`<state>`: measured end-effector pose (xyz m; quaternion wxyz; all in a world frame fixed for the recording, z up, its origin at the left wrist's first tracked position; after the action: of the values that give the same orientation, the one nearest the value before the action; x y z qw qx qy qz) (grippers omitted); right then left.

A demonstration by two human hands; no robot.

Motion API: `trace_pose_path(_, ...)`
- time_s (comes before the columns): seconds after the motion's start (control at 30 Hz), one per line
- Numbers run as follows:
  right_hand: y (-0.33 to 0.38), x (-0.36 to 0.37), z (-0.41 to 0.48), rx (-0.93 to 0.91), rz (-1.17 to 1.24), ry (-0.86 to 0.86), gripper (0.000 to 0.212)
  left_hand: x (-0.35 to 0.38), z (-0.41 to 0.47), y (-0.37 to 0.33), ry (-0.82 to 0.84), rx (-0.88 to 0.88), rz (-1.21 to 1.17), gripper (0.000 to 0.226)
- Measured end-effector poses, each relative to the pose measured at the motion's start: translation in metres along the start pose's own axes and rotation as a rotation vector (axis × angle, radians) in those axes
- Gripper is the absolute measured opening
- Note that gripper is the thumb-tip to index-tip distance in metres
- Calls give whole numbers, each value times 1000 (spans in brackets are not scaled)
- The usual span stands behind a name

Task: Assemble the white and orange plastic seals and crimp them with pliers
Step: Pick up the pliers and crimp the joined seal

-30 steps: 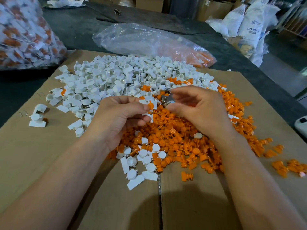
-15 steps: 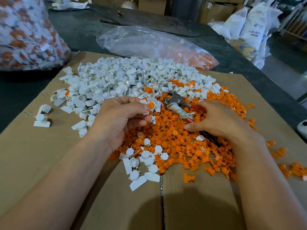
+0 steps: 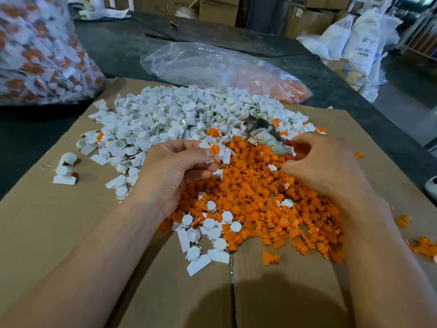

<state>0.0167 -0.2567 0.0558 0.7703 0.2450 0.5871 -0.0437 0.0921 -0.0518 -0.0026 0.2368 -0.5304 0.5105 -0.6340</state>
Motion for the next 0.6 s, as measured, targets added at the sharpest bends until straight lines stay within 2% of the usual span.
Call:
trace_pose_path(0.1, 8, -5, -1, -47, 11, -63, 41, -1, 1, -4, -23, 56, -23, 11)
trace_pose_path(0.27, 29, -9, -5, -172, -6, -168, 28, -3, -1, -13, -47, 166, -57, 14)
trace_pose_path(0.43, 50, -2, -15, -290, -183, -179, 25, -6, -2, -20, -69, 242, -28, 12)
trace_pose_path(0.6, 63, 5, -18, -323, -122, -146, 27, -5, -3, -23, -70, 283, -19, 10)
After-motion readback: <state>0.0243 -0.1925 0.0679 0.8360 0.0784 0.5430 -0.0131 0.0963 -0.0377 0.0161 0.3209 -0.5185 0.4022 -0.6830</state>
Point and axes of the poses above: each hand's wrist, its own z-axis towards the middle knuckle, its own x-axis out of the palm, y = z × x, the point moved 10 cm from there along z, towards the middle knuckle, and after that the axes turned 2 degrees about -z, right-handed, at the moved point
